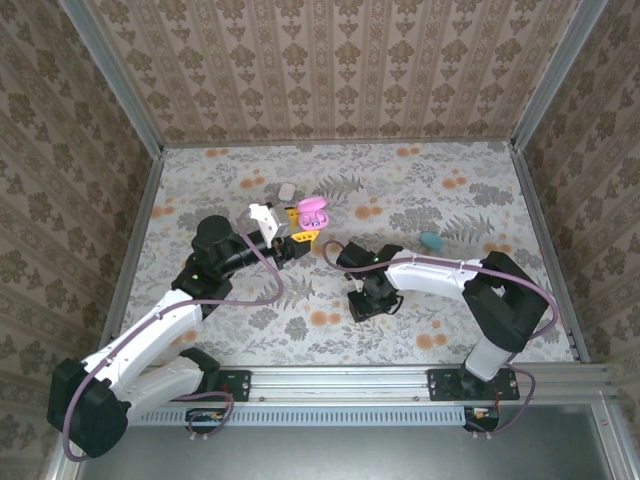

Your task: Insert the wireless bluetooth earbuds into the charging case

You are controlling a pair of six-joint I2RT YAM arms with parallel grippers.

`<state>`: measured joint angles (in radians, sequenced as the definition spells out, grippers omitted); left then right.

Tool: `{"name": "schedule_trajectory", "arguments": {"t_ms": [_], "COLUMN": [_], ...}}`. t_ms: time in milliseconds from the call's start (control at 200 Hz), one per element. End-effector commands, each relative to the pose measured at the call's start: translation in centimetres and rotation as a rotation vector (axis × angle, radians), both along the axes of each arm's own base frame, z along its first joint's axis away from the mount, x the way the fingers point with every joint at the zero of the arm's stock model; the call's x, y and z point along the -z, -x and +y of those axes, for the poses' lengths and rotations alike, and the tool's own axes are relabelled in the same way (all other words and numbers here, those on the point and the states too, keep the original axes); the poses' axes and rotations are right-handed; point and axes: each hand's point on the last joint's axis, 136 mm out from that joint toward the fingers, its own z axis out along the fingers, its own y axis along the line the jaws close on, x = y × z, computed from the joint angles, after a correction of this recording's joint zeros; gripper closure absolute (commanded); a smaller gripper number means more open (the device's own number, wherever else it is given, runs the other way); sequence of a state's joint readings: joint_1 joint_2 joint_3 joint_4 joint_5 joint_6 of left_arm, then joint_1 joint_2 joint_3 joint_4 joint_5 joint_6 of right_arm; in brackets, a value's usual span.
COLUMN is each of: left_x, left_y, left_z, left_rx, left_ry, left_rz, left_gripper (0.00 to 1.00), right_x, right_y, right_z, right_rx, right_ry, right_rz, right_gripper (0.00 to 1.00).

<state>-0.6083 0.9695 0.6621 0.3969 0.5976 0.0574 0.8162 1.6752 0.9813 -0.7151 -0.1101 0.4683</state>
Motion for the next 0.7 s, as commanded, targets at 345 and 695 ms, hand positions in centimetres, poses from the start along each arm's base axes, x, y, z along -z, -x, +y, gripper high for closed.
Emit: {"name": "schedule_trajectory", "arguments": {"t_ms": [345, 695], "left_x": [-2.6, -2.6], "left_y": [0.2, 0.1], "left_z": [-0.3, -0.4], "left_rx": [0.015, 0.016], "left_ry": [0.038, 0.037], "left_rz": [-0.071, -0.069], "left_gripper": [0.59, 0.59], "right_x": [0.9, 0.7], "right_y": [-0.3, -1.0], "right_z": [-1.2, -1.1], "right_rx": [0.028, 0.050], "right_ry": [0.080, 0.085], "right_rz": [-0.016, -0.034], "right_gripper": [0.67, 0.67]}}
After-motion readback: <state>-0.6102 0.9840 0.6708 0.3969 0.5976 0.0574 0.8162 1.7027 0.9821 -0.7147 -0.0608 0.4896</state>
